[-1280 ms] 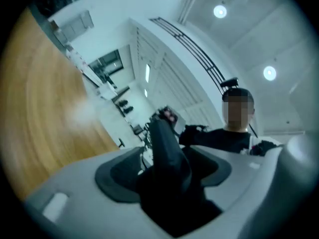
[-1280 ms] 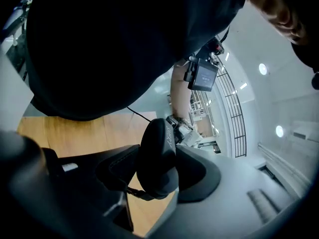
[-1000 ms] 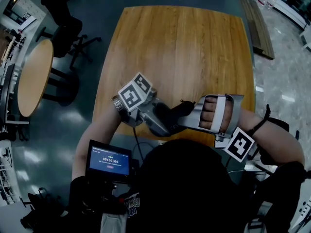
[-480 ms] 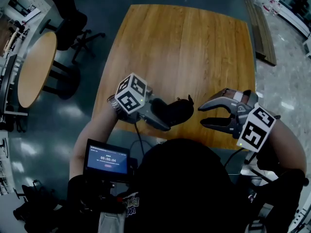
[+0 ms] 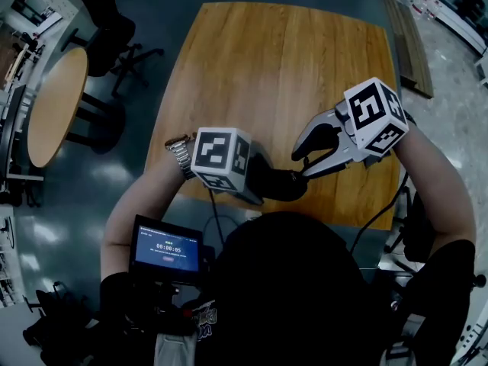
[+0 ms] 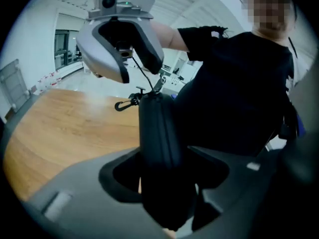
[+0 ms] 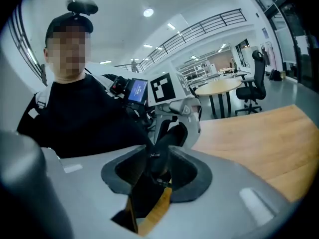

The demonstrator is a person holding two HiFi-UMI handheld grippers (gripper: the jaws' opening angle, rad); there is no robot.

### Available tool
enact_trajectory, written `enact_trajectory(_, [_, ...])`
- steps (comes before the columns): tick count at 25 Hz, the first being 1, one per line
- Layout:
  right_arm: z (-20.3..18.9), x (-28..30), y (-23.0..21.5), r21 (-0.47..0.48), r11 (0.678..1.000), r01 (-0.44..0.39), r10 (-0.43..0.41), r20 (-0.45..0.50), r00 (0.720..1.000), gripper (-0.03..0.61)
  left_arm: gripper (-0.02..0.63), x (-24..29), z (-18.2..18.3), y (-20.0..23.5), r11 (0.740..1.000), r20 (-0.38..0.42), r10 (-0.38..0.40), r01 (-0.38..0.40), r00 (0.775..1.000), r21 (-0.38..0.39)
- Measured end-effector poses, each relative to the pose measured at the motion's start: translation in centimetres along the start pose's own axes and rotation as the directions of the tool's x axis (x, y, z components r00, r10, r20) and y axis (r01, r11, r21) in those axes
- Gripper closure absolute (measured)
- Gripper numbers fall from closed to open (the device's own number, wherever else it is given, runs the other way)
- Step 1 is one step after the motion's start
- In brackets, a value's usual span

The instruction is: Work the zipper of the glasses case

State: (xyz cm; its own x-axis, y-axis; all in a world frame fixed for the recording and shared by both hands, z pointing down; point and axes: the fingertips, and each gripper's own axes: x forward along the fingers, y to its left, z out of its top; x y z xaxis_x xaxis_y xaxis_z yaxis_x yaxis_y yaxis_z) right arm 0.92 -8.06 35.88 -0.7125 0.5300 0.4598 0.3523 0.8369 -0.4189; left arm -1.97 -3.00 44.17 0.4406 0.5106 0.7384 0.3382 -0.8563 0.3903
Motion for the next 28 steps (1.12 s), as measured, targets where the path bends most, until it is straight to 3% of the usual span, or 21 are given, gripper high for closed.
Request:
enact_trajectory(5, [-2.2, 2.2, 0.0, 0.062, 0.997, -0.054, 0.061, -0.133, 0.989, 0.445, 0.345, 0.3, -0.5, 0.4, 1.0, -0.033, 0.023, -0.023, 0.999, -0.001])
enact_trajectory(10, [-2.9, 2.9, -1.2, 0.127, 0.991, -0.046, 0.062, -0.128, 0.99, 0.449, 0.345, 0.4, -1.6, 1.2, 0.996, -0.135, 0.082, -0.076, 0.987, 0.051])
enact_trajectory(17, [-3.1, 4.0, -1.5, 0.117, 0.99, -0.073, 0.095, -0.191, 0.977, 0.496, 0.345, 0.2, -3.1, 3.0, 0.984, -0.232, 0.157, -0.132, 0.96, 0.117])
enact_trajectory(21, [-3.1, 4.4, -1.1, 0.079, 0.993, -0.086, 0.102, -0.237, 0.966, 0.566, 0.344, 0.3, -3.9, 3.3, 0.982, -0.284, 0.17, -0.138, 0.943, 0.132])
enact_trajectory(24, [-3.0, 4.1, -0.8, -0.008, 0.998, -0.059, 0.055, -0.279, 0.959, 0.566, 0.347, 0.2, -3.3, 2.4, 0.995, -0.184, 0.092, -0.082, 0.979, 0.058])
enact_trajectory(26, [-2.7, 3.7, -0.4, -0.079, 0.996, -0.035, 0.013, -0.27, 0.963, 0.568, 0.348, -0.3, -2.2, 1.8, 0.999, -0.05, 0.033, -0.034, 0.998, -0.009])
enact_trajectory(28, [-2.0, 3.1, 0.3, -0.14, 0.99, -0.009, -0.023, -0.227, 0.974, 0.569, 0.35, -0.9, -1.1, 1.1, 0.996, 0.11, -0.042, 0.05, 0.993, -0.076])
